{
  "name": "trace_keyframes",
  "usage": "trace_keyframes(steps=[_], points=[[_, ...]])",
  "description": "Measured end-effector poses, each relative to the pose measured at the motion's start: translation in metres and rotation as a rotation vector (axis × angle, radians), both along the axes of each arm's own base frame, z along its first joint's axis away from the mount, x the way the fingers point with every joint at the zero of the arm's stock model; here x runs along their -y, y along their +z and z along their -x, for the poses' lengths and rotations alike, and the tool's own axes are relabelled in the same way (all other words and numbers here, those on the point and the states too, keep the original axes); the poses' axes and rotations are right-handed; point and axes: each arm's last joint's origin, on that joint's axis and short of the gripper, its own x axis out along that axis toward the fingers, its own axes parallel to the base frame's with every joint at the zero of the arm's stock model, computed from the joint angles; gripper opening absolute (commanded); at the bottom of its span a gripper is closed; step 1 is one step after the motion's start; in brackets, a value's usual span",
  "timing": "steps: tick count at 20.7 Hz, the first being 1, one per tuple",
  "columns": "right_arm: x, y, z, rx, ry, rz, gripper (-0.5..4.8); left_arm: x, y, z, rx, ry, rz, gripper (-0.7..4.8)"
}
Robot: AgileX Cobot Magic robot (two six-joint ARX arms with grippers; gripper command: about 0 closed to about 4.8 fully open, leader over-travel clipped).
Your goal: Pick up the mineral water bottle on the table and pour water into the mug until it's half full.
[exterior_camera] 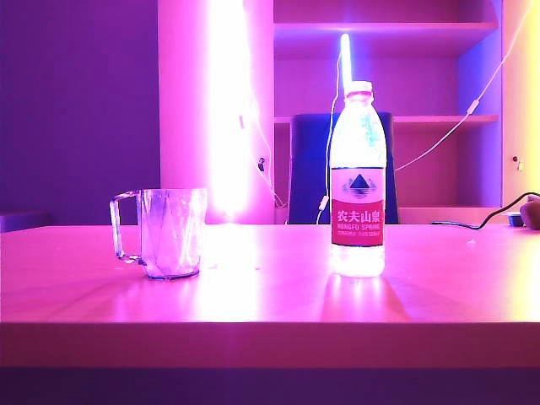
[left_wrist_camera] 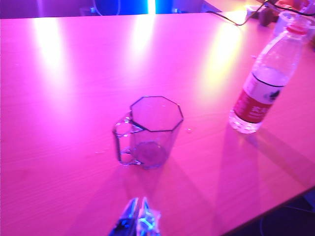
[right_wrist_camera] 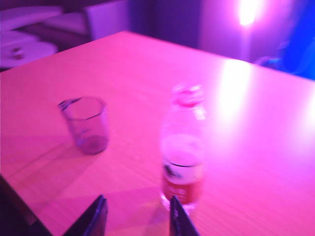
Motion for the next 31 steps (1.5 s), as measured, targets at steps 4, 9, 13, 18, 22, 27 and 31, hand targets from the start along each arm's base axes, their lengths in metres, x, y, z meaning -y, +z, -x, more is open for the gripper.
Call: trace_keyframes(steps=[4, 9, 13, 18, 22, 27, 31], points=[[-0.024, -0.047, -0.048, 0.005, 0.051, -0.009, 2.78, 0.001, 0.0, -0.001, 0.001, -0.04, -0.001, -0.05], [-0.031, -0.091, -0.078, -0.017, -0.041, -0.061, 4.53, 0.001, 0.0, 0.0, 0.007, -0.05, -0.007, -0.05], [-0.033, -0.096, -0.085, 0.016, -0.045, -0.072, 4.79, 0.001, -0.001, 0.0, 0.005, -0.05, -0.007, -0.04], [-0.033, -0.099, -0.086, 0.0, -0.043, -0.069, 4.79, 0.001, -0.001, -0.001, 0.005, -0.05, -0.007, -0.05], [-0.035, -0.099, -0.086, -0.001, -0.037, -0.069, 4.79, 0.001, -0.001, 0.0, 0.005, -0.05, -0.007, -0.04], [-0.044, -0.117, -0.094, -0.028, -0.015, -0.06, 4.79, 0.001, -0.001, -0.001, 0.005, -0.05, -0.007, -0.04], [-0.046, -0.128, -0.106, 0.034, -0.08, -0.057, 4.79, 0.001, -0.001, 0.0, 0.005, -0.05, -0.007, -0.05]])
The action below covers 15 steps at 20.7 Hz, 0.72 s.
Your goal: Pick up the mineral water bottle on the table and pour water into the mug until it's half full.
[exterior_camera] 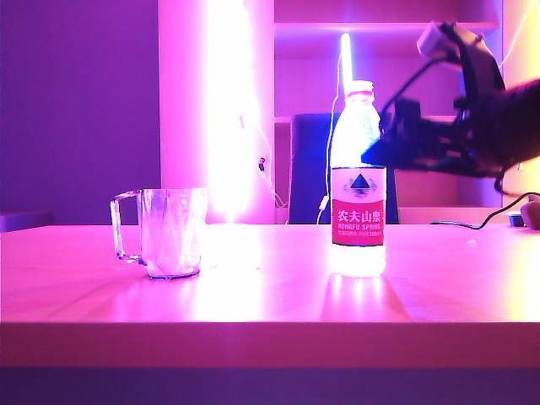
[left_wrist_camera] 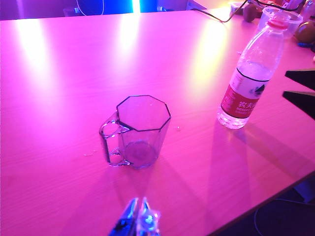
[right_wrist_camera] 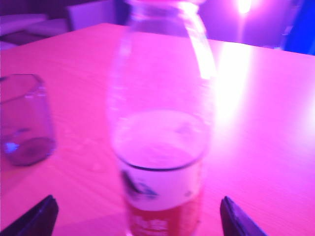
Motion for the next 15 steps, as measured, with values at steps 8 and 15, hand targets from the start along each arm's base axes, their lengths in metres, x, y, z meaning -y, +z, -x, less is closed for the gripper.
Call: trace_keyframes(steps=[8, 15], points=[[-0.005, -0.04, -0.024, 0.014, -0.019, 0.001, 4.79, 0.0, 0.0, 0.0, 0.0, 0.0, 0.0, -0.05], [-0.015, -0.047, -0.057, 0.027, 0.014, -0.006, 4.79, 0.0, 0.0, 0.0, 0.0, 0.0, 0.0, -0.05]])
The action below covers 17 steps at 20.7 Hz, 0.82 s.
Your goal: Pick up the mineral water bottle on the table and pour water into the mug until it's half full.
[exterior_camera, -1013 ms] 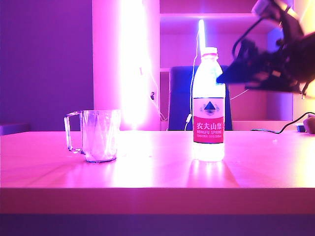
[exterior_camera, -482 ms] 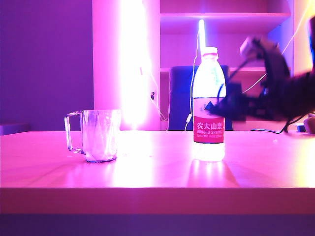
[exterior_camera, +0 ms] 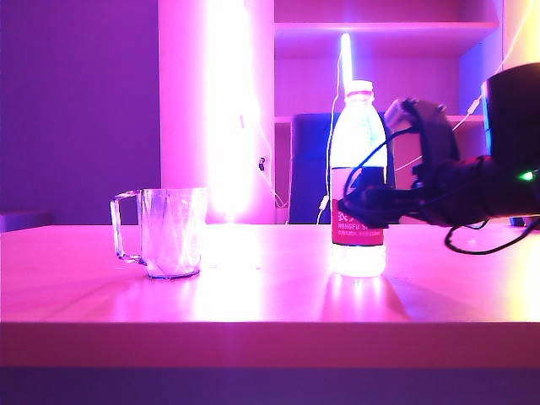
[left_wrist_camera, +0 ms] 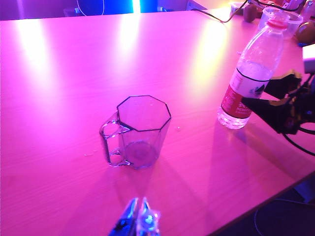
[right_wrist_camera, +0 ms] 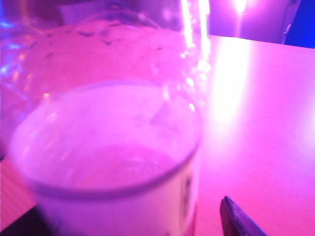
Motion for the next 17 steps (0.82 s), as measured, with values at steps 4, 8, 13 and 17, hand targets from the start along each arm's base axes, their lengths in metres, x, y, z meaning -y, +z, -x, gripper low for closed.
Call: trace_keyframes(steps=[4, 8, 13, 17], points=[[-0.004, -0.001, -0.011, 0.011, 0.014, -0.004, 4.79, 0.0, 0.0, 0.0, 0.0, -0.001, 0.0, -0.05], [-0.006, 0.0, -0.018, 0.019, 0.031, -0.008, 4.77, 0.0, 0.0, 0.0, 0.0, -0.001, 0.0, -0.05], [-0.008, -0.002, -0.021, 0.004, 0.04, -0.003, 2.79, 0.0, 0.0, 0.0, 0.0, 0.0, 0.0, -0.05], [-0.008, -0.002, -0.021, 0.007, 0.039, 0.004, 2.68, 0.0, 0.0, 0.0, 0.0, 0.0, 0.0, -0.05]])
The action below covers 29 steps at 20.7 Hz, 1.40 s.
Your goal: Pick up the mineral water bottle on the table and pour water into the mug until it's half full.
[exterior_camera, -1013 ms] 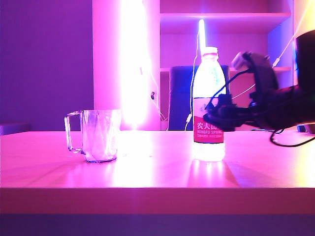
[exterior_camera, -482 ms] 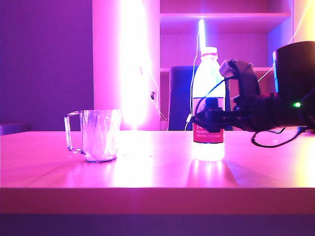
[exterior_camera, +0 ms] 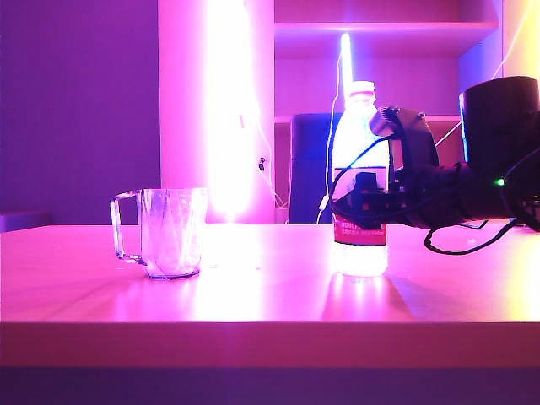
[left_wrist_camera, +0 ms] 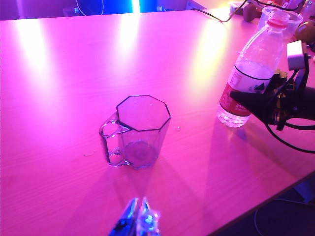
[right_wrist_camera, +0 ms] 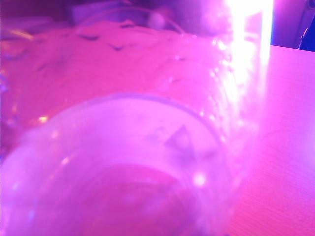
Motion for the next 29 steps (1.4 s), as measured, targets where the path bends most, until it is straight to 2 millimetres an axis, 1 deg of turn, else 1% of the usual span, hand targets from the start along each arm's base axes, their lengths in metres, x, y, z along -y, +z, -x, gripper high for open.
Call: trace_keyframes(steps=[3, 5, 6, 7, 9, 10, 13, 15, 16, 17, 19, 20, 23, 26, 29], points=[[-0.001, 0.005, 0.001, 0.011, 0.005, 0.042, 2.7, 0.0, 0.0, 0.0, 0.0, 0.0, 0.0, -0.05], [-0.005, 0.018, 0.006, 0.014, -0.016, 0.117, 2.74, 0.0, 0.0, 0.0, 0.001, 0.0, 0.0, -0.05], [-0.009, 0.033, 0.012, 0.037, -0.02, 0.166, 2.74, 0.0, 0.0, 0.0, 0.0, 0.0, 0.0, -0.05], [-0.011, 0.044, 0.016, 0.058, -0.016, 0.19, 2.74, 0.0, 0.0, 0.0, 0.0, 0.0, 0.0, -0.05], [-0.017, 0.057, 0.021, 0.072, -0.012, 0.229, 2.74, 0.0, 0.0, 0.0, 0.001, 0.0, 0.0, -0.05], [-0.024, 0.069, 0.024, 0.047, -0.032, 0.304, 2.74, 0.0, 0.0, 0.0, 0.0, 0.0, 0.0, -0.05], [-0.042, 0.089, 0.023, 0.037, -0.034, 0.436, 2.74, 0.0, 0.0, 0.0, 0.0, -0.001, 0.0, -0.05], [-0.059, 0.105, 0.021, 0.022, -0.06, 0.54, 2.74, 0.0, 0.0, 0.0, 0.0, -0.001, 0.0, -0.05], [-0.063, 0.11, 0.021, 0.024, -0.07, 0.57, 2.74, 0.0, 0.0, 0.0, 0.0, 0.0, 0.0, -0.05], [-0.072, 0.116, 0.022, 0.034, -0.086, 0.636, 2.74, 0.0, 0.0, 0.0, 0.001, 0.0, 0.0, -0.05], [-0.078, 0.123, 0.023, 0.045, -0.095, 0.7, 2.74, 0.0, 0.0, 0.0, 0.0, 0.0, 0.0, -0.05], [-0.083, 0.129, 0.023, 0.047, -0.097, 0.733, 2.74, 0.0, 0.0, 0.0, 0.001, 0.0, 0.0, -0.05], [-0.085, 0.134, 0.022, 0.046, -0.119, 0.756, 2.74, 0.0, 0.0, 0.0, 0.0, 0.0, 0.0, -0.05], [-0.084, 0.125, 0.019, 0.005, -0.143, 0.804, 2.74, 0.0, 0.0, 0.0, 0.001, 0.0, 0.0, -0.05], [-0.083, 0.123, 0.02, -0.007, -0.14, 0.815, 2.74, 0.0, 0.0, 0.0, 0.001, 0.0, 0.0, -0.04]])
